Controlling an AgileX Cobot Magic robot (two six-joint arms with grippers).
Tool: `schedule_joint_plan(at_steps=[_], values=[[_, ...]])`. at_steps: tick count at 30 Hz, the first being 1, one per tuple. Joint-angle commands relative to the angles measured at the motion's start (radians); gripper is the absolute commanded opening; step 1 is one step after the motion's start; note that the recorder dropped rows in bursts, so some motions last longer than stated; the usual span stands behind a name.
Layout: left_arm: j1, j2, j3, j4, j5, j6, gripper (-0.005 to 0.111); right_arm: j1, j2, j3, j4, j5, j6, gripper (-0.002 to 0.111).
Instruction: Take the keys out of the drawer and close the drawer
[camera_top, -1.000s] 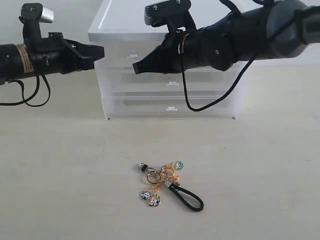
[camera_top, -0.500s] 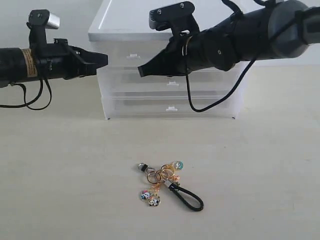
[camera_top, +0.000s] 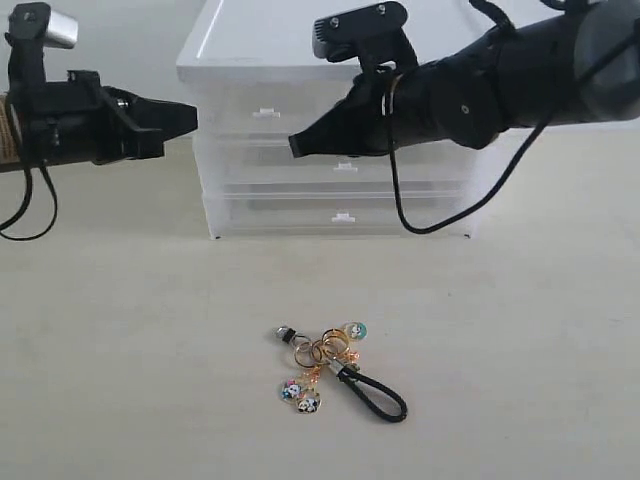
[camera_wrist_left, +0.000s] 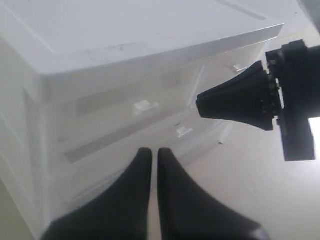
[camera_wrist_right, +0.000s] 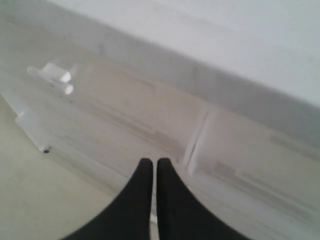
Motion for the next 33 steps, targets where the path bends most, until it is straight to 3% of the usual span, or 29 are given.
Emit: schedule_joint_plan(at_steps=[1,7,11,17,26,33], values=[[-0.003,-0.102,0.101,-0.032,-0.091,-0.002,0.004,-0.001,-0.073,0.11,0.001,-0.064,0.019,0.0],[-0.005,-0.235,0.268,-0.06,-0.19,0.007,0.004,-0.001,-0.232,0.296,0.007,-0.131,0.034,0.0],[-0.005,-0.341,0.395,-0.062,-0.347,-0.003,0.004,-0.001,-0.34,0.411,0.007,-0.185,0.034,0.0],[-0.005,-0.501,0.526,-0.062,-0.397,-0.107,0.004,-0.001,-0.42,0.5,0.007,-0.095,0.041,0.0],[-0.005,-0.598,0.589,0.08,-0.454,-0.19,0.004,-0.001,-0.422,0.5,0.007,-0.014,0.064,0.0],[-0.005,-0.598,0.589,0.082,-0.454,-0.187,0.004,-0.001,-0.422,0.5,0.007,-0.014,0.064,0.0]])
